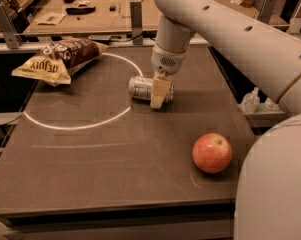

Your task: Place 7up can upright

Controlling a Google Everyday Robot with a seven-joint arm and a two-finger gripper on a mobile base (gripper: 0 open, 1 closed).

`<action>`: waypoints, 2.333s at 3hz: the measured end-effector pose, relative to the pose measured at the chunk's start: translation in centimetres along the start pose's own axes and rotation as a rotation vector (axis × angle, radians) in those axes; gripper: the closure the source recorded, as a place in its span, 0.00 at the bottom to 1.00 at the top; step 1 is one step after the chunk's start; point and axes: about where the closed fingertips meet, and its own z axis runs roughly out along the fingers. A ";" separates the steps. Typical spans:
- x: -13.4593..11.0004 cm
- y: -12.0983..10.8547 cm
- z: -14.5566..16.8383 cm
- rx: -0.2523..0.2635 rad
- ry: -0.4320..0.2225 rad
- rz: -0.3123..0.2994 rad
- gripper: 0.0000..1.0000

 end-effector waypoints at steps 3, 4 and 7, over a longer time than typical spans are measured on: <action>0.0 1.1 -4.3 0.097 -0.051 -0.055 1.00; -0.9 2.2 -7.1 0.156 -0.216 -0.136 1.00; 0.0 4.2 -9.9 0.165 -0.882 -0.239 1.00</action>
Offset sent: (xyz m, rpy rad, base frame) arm -0.0163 -0.0094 0.0269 -0.0186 -0.0704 0.0456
